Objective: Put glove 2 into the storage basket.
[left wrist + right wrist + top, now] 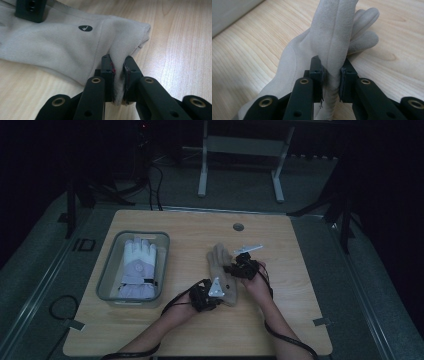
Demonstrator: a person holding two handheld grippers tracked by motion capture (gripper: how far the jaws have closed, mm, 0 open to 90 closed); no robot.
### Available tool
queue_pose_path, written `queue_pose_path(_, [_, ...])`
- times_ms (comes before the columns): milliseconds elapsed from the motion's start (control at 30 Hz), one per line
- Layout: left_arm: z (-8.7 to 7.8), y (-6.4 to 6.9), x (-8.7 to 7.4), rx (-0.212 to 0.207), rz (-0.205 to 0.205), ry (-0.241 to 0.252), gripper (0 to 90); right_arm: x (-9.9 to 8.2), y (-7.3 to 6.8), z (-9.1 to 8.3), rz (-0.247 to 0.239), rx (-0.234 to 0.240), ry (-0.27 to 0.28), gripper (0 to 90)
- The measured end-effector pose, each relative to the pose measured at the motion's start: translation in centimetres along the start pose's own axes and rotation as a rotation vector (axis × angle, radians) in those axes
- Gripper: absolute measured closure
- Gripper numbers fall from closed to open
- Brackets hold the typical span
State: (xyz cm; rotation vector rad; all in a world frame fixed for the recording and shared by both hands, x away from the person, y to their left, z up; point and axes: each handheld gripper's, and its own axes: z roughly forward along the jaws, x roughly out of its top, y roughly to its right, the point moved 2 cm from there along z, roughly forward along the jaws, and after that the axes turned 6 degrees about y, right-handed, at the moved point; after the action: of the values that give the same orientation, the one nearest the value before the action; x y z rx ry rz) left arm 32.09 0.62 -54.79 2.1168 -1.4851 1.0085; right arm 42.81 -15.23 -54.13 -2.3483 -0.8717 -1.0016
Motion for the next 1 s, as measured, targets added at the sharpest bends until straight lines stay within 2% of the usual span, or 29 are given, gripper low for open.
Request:
queue_pose_path(300, [-2.3, -0.5, 0.8, -0.010, 0.019, -0.010, 81.5, 1.6, -0.9, -1.1, -0.017, 0.009, 0.024, 76.7])
queue_pose_path(533, [-4.0, -0.6, 1.2, -0.014, 0.043, -0.022, 81.5, 2.8, -1.9, -2.0, -0.020, 0.048, 0.063, 76.7])
queue_pose_path(800, [-5.4, -0.8, 1.4, -0.003, 0.062, -0.033, 81.4, 3.8, -2.6, -2.3, -0.031, 0.064, 0.072, 76.7])
queue_pose_path(1000, [-7.1, -1.4, 1.5, 0.017, 0.070, -0.039, 81.4, 5.4, -3.6, -2.5, -0.035, 0.078, 0.096, 76.7])
